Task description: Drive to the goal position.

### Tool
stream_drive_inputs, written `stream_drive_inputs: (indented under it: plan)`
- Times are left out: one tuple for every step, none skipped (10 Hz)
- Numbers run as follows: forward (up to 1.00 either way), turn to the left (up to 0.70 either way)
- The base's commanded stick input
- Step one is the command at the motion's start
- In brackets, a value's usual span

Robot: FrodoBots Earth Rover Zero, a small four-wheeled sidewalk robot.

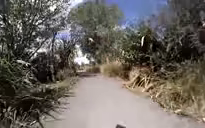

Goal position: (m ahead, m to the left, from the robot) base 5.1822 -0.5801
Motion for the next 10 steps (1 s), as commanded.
stream_drive_inputs:
  plan:
    - [0.85,0.05]
    - [0.85,0.05]
    - [0.85,0.05]
    - [0.85,0.05]
    - [0.85,0.05]
    - [0.85,0.05]
    - [0.85,0.06]
    - [0.85,0.06]
    - [0.85,0.06]
    - [0.85,0.06]
